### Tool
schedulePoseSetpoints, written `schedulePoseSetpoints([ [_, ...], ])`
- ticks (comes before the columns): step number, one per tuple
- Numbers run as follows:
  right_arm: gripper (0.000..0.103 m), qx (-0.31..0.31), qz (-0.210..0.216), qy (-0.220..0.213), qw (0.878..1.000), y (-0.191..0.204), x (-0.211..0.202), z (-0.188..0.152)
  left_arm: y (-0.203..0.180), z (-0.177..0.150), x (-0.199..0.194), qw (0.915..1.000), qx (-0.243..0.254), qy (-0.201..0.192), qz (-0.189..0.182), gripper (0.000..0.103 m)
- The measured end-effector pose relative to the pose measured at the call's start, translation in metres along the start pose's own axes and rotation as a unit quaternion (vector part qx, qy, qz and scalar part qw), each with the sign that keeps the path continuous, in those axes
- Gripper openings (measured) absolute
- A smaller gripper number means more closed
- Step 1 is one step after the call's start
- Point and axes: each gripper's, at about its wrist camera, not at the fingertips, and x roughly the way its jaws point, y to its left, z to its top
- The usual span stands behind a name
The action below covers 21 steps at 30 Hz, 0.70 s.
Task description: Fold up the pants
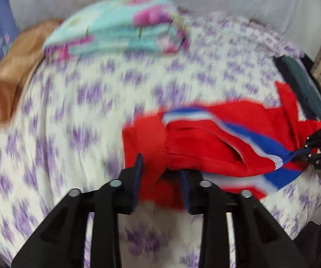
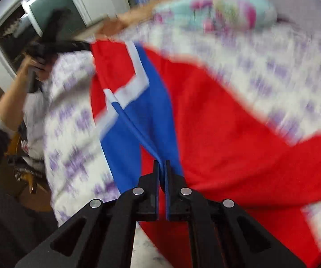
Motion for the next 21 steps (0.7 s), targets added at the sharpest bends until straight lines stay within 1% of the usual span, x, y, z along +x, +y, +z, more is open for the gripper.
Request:
schedulePoseSetpoints([
  [1,0.010,-0.007,-0.011,-0.007,1.000,0.005,0.000,-0.004,0.002,-0.007,0.003,0.9999,-0.009,0.009,0.006,0.043],
  [3,0.032,-0.007,-0.003,-0.011,1.000,0.009,-0.007,-0.005,0.005,-0.020,0.003,0.9991,-0.023,0.022,0.027,0.049],
  [4,0.053,-0.003,0.002,-0.013,1.000,0.012,-0.014,-0.004,0.007,-0.024,-0.001,0.9988,-0.027,0.024,0.035,0.054],
  [5,0.064,-0.002,-0.002,-0.020,1.000,0.014,-0.020,-0.005,0.008,-0.026,-0.007,0.9985,-0.032,0.020,0.039,0.064],
  [6,0.064,-0.006,-0.013,-0.028,0.999,0.016,-0.029,-0.006,0.012,-0.030,-0.018,0.9982,-0.044,0.005,0.041,0.071],
  [8,0.064,-0.007,-0.030,-0.045,0.999,0.015,-0.045,-0.007,0.016,-0.030,-0.038,0.9970,-0.063,-0.020,0.040,0.080],
  [10,0.064,0.017,-0.062,-0.061,0.996,0.002,-0.057,-0.007,0.016,-0.024,-0.049,0.9954,-0.084,-0.030,0.034,0.085],
  [11,0.064,0.032,-0.077,-0.069,0.994,-0.008,-0.060,-0.004,0.014,-0.021,-0.049,0.9947,-0.095,-0.027,0.029,0.087],
  [12,0.064,0.066,-0.102,-0.085,0.989,-0.023,-0.070,-0.005,0.013,-0.015,-0.045,0.9932,-0.115,-0.014,0.018,0.087],
  [14,0.064,0.110,-0.122,-0.100,0.981,-0.044,-0.079,-0.009,0.010,-0.007,-0.031,0.9870,-0.159,0.018,-0.009,0.087],
  [15,0.065,0.137,-0.120,-0.109,0.977,-0.055,-0.085,-0.014,0.010,-0.004,-0.019,0.9800,-0.192,0.041,-0.034,0.086],
  [17,0.065,0.165,-0.115,-0.124,0.972,-0.067,-0.092,-0.022,0.010,-0.001,-0.004,0.9663,-0.241,0.062,-0.067,0.084],
  [18,0.065,0.175,-0.117,-0.136,0.968,-0.071,-0.097,-0.028,0.009,0.000,0.000,0.9639,-0.250,0.066,-0.065,0.083],
  [19,0.069,0.180,-0.121,-0.148,0.965,-0.075,-0.100,-0.030,0.007,0.002,0.004,0.9625,-0.255,0.069,-0.062,0.083],
  [20,0.071,0.181,-0.122,-0.156,0.963,-0.076,-0.102,-0.033,0.006,0.002,0.006,0.9618,-0.257,0.072,-0.059,0.079],
  [21,0.071,0.180,-0.121,-0.160,0.963,-0.077,-0.103,-0.035,0.005,0.003,0.010,0.9596,-0.264,0.079,-0.056,0.072],
])
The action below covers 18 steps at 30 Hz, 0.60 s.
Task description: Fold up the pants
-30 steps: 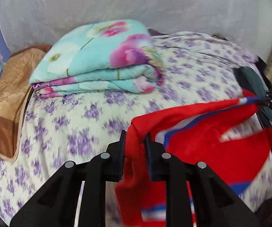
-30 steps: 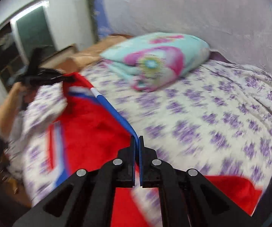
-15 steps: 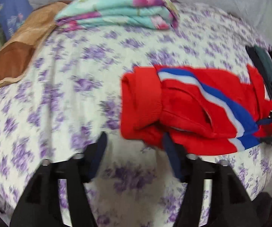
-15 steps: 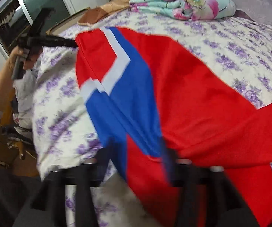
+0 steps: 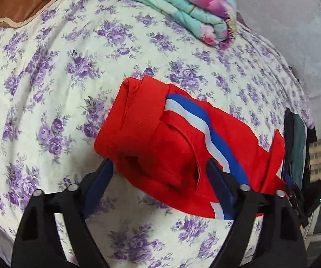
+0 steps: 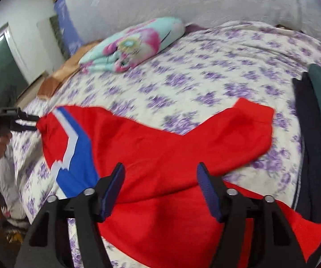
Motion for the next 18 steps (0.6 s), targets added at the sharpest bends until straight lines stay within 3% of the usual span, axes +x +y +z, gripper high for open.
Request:
schedulePoseSetpoints([
  [3,0.072,-0.009,0.006,-0.003,1.000,-0.002,-0.001,-0.003,0.000,-0.002,0.009,0.9994,-0.024,0.022,-0.006,0.060],
  [5,0.072,-0.016,0.009,-0.006,1.000,0.000,0.000,-0.003,-0.001,-0.003,0.014,0.9992,-0.024,0.032,-0.012,0.060],
  [11,0.072,-0.019,0.013,0.005,1.000,0.004,0.013,-0.003,0.004,0.019,0.020,0.9986,-0.051,0.005,-0.017,0.054],
  [12,0.072,-0.021,0.012,0.006,1.000,0.004,0.014,-0.004,0.004,0.022,0.021,0.9987,-0.050,-0.004,-0.005,0.044],
  [13,0.072,-0.023,0.010,0.006,1.000,0.005,0.014,-0.005,0.003,0.024,0.022,0.9988,-0.038,-0.017,0.024,0.014],
  [14,0.072,-0.027,0.007,0.003,1.000,0.006,0.012,-0.005,-0.003,0.022,0.022,0.9976,-0.014,-0.032,0.059,0.014],
  [18,0.072,-0.038,0.003,-0.004,0.999,0.005,0.006,-0.009,-0.023,-0.010,-0.005,0.9880,0.055,-0.087,0.115,0.013],
])
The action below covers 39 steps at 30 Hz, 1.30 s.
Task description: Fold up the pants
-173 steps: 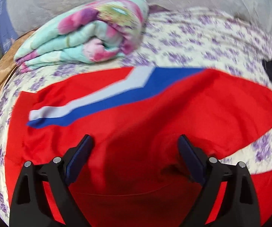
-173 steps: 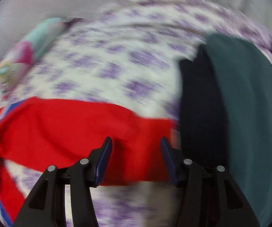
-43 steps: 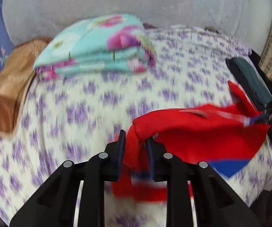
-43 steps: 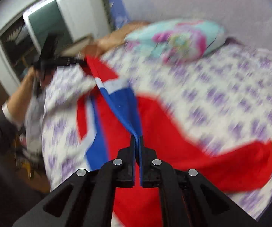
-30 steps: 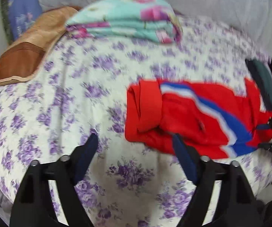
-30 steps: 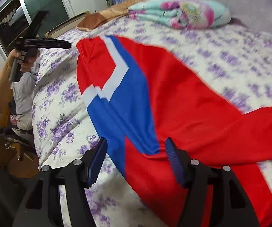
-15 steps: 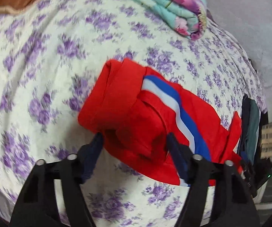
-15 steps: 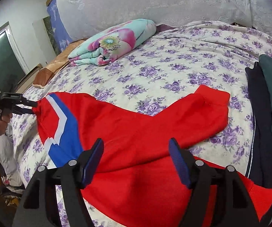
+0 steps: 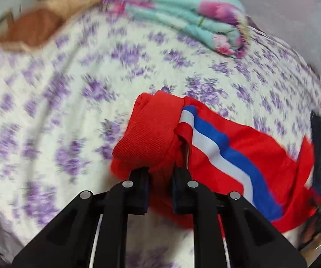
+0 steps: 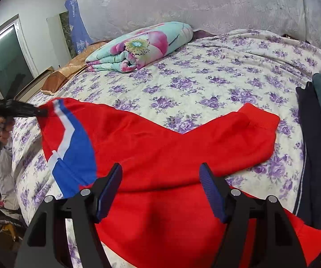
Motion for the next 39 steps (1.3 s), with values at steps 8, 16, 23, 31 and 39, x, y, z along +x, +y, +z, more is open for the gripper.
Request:
schedulePoseSetpoints([
  [8,0.072,0.038,-0.069,0.043,0.996,-0.021,0.014,0.010,0.027,-0.018,0.039,0.9945,-0.002,0.062,0.085,0.068],
  [16,0.073,0.100,-0.155,0.041,0.982,-0.063,0.018,0.052,0.013,-0.009,-0.036,0.9937,0.040,-0.053,0.090,0.083],
  [23,0.069,0.106,-0.238,0.124,0.957,-0.059,0.115,0.086,-0.047,-0.030,-0.038,0.9883,0.109,-0.095,0.049,0.088],
  [31,0.010,0.148,-0.130,0.029,0.980,-0.068,0.020,0.071,-0.066,-0.039,0.024,0.9942,0.102,-0.035,-0.001,0.088],
  [39,0.010,0.234,0.002,-0.038,0.971,-0.090,-0.109,-0.071,-0.053,-0.033,0.053,0.9940,0.109,0.006,-0.003,0.089],
])
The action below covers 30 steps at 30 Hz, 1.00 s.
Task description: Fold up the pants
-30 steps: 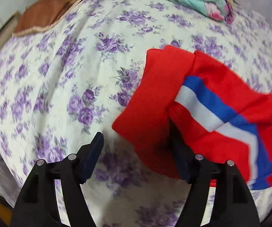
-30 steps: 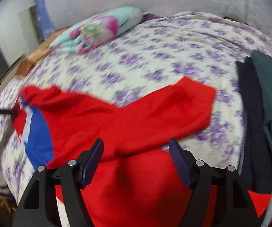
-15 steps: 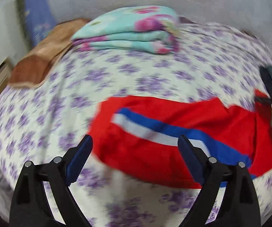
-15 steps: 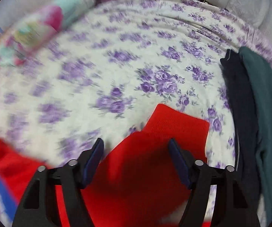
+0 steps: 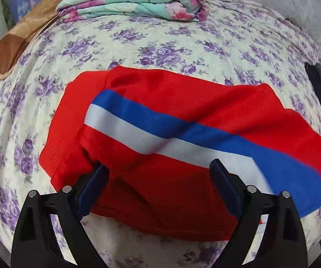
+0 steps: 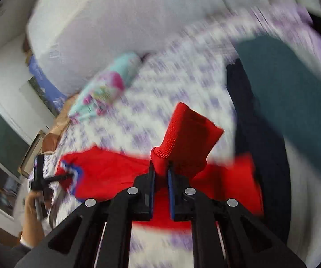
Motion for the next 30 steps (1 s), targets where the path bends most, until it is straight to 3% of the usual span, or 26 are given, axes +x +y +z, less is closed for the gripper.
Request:
schedulePoseSetpoints([
  [1,0.013,0.011,-0.007,0.018,1.000,-0.011,0.008,-0.010,0.000,0.001,-0.001,1.0000,0.001,0.003,0.002,0.089],
  [3,0.040,0.026,-0.045,0.054,0.997,-0.030,0.025,-0.031,-0.002,0.002,-0.002,0.9999,0.004,0.007,0.011,0.089],
  [4,0.053,0.037,-0.037,0.062,0.997,-0.037,0.029,-0.036,-0.004,0.000,-0.005,0.9998,0.007,0.005,0.021,0.089],
  [6,0.055,0.043,-0.016,0.055,0.997,-0.039,0.021,-0.041,-0.006,-0.002,-0.012,0.9993,0.015,-0.004,0.035,0.089],
  [8,0.061,0.028,-0.028,0.036,0.999,-0.032,0.007,-0.039,-0.007,-0.008,-0.021,0.9990,0.022,-0.012,0.038,0.089],
  [13,0.062,0.006,-0.028,-0.020,0.999,-0.017,-0.021,-0.022,-0.015,-0.013,-0.044,0.9985,0.028,-0.037,0.028,0.089],
  [15,0.061,-0.007,-0.065,-0.001,0.998,-0.015,-0.008,-0.014,-0.023,-0.011,-0.052,0.9981,0.028,-0.052,0.017,0.089],
  [16,0.049,-0.007,-0.087,0.020,0.996,-0.016,0.005,-0.012,-0.030,-0.009,-0.056,0.9978,0.027,-0.061,0.008,0.089],
  [18,0.014,0.001,-0.095,0.048,0.994,-0.021,0.027,-0.009,-0.043,-0.010,-0.058,0.9971,0.026,-0.069,-0.019,0.090],
  [19,0.009,0.007,-0.102,0.049,0.994,-0.022,0.031,-0.007,-0.050,-0.011,-0.057,0.9966,0.025,-0.070,-0.035,0.091],
  [20,0.008,0.003,-0.100,0.037,0.994,-0.017,0.030,-0.005,-0.057,-0.012,-0.053,0.9963,0.024,-0.067,-0.047,0.092],
  [23,0.007,-0.064,-0.041,-0.051,0.996,0.021,-0.007,0.003,-0.075,-0.019,-0.029,0.9974,0.032,-0.044,-0.047,0.092],
  [24,0.007,-0.083,-0.026,-0.083,0.993,0.029,-0.023,0.005,-0.081,-0.021,-0.015,0.9986,0.032,-0.024,-0.036,0.092],
  [26,0.010,-0.101,-0.030,-0.098,0.990,0.026,-0.034,0.008,-0.091,-0.025,-0.006,0.9983,0.048,-0.031,-0.002,0.093],
  [27,0.012,-0.098,-0.049,-0.081,0.991,0.013,-0.028,0.007,-0.096,-0.026,-0.006,0.9975,0.060,-0.036,0.010,0.093],
  [28,0.025,-0.088,-0.079,-0.067,0.991,0.001,-0.020,0.005,-0.099,-0.027,-0.005,0.9969,0.067,-0.037,0.016,0.093],
  [29,0.043,-0.087,-0.164,-0.049,0.981,-0.019,-0.003,0.001,-0.101,-0.028,-0.005,0.9966,0.070,-0.038,0.018,0.093],
  [30,0.045,-0.097,-0.234,-0.041,0.967,-0.028,0.008,-0.004,-0.102,-0.028,-0.005,0.9965,0.072,-0.038,0.019,0.093],
])
